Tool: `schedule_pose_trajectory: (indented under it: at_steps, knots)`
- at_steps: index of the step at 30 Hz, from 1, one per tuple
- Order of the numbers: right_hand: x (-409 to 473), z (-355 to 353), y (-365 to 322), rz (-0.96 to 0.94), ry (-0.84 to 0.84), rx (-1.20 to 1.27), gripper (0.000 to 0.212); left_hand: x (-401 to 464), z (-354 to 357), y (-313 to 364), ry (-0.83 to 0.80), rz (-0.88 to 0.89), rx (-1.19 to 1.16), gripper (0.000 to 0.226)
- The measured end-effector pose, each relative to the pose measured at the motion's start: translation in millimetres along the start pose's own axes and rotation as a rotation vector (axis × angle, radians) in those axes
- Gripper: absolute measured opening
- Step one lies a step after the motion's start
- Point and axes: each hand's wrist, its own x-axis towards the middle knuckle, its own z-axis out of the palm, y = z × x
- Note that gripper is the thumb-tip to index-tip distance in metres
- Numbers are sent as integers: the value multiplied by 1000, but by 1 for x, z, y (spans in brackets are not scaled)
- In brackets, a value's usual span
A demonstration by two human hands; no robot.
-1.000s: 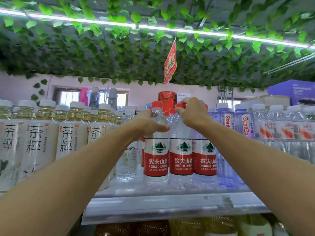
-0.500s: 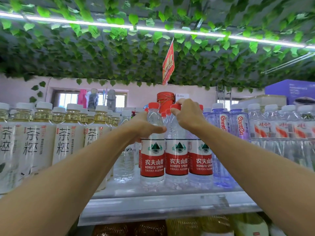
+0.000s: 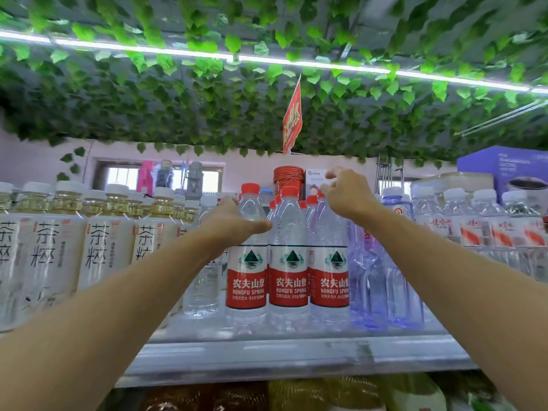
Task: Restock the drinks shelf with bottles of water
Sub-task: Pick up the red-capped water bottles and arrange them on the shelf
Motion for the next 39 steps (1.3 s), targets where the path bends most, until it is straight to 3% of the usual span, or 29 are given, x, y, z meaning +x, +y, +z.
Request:
schedule_pose_trajectory:
  at_steps: [7,14,21,27,33,39]
  knots:
    - [14,11,5,-40,-17,-196,29,-9,-1,1,115,30,78,82]
    - [16,24,6,-13,94,-135,25,-23,4,1,165,34,171,88]
    - [3,24,14,-69,96,-7,20,-37,10,1,196,27,210,87]
    - [-41,20,13,-123,24,82,58,-52,14,-8,215,10,244,88]
    - [-97,-4,6,-135,54,84,64,-84,16,-14,191,33,175,96]
    - [-187,-23,3,-83,-102,52,68,-157,25,-36,110,94,16,68]
